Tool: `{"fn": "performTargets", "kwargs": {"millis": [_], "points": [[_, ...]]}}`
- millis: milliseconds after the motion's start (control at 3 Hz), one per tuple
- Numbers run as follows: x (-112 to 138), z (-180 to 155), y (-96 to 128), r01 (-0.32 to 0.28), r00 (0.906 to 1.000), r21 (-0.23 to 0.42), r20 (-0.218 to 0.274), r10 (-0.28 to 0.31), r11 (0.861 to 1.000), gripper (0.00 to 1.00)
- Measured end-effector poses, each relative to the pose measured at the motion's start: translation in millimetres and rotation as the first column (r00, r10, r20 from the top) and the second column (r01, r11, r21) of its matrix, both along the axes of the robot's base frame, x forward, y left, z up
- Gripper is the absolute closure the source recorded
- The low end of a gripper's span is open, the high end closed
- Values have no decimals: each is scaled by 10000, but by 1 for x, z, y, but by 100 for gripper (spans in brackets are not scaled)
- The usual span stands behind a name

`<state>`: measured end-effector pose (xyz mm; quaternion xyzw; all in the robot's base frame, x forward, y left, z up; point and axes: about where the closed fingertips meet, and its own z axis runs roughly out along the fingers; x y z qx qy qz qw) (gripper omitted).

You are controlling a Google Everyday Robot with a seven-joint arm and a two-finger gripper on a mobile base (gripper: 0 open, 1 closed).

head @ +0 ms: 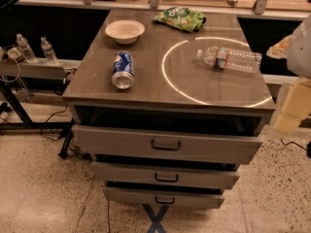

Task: Open top drawer

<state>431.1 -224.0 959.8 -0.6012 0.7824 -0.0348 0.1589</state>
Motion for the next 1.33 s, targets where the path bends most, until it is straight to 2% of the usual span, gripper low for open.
{"fn": "performTargets", "kwargs": {"millis": [333, 667, 1000, 1333], "points": [[-18, -31, -8, -55, 9999, 236, -140, 59, 9997, 0], [-35, -86, -2, -453, 9977, 830, -475, 494, 9955, 0], [-55, -146, 6, -781, 9905, 1233, -1034, 911, 9893, 0], [-55, -144, 6, -779, 9907, 1229, -1011, 906, 9894, 0]]}}
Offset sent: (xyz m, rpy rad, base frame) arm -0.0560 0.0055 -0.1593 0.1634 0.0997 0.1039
